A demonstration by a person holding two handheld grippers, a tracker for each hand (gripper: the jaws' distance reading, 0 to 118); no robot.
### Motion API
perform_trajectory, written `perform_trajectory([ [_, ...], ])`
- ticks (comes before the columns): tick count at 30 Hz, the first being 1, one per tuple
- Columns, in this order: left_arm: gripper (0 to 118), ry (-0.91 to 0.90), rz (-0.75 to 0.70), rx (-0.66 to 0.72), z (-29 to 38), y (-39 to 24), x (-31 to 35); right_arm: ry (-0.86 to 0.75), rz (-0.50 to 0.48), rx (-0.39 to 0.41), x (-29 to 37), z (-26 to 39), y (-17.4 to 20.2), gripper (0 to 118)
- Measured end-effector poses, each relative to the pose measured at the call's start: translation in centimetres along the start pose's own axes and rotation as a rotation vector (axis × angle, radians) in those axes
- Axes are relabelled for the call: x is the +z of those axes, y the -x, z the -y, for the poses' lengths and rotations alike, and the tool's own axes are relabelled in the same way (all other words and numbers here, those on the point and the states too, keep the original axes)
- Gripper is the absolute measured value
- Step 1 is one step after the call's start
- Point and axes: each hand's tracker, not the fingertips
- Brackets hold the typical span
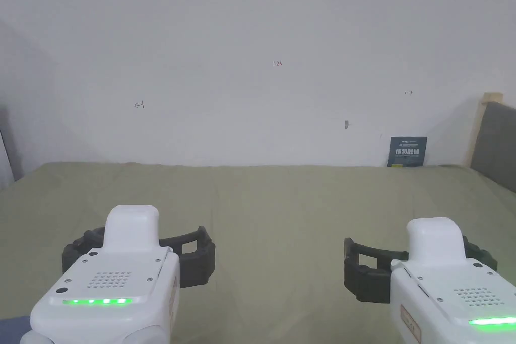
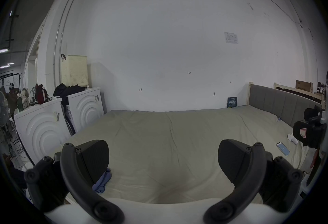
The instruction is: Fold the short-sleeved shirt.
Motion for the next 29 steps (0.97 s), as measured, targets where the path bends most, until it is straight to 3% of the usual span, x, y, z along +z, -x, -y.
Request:
perform_trajectory([
  [29,118,-0.003,0.015,-0.04,-0.15,-0.55,0.4,-0.002,0.0,0.013,0.19,-0.14,0.25,118],
])
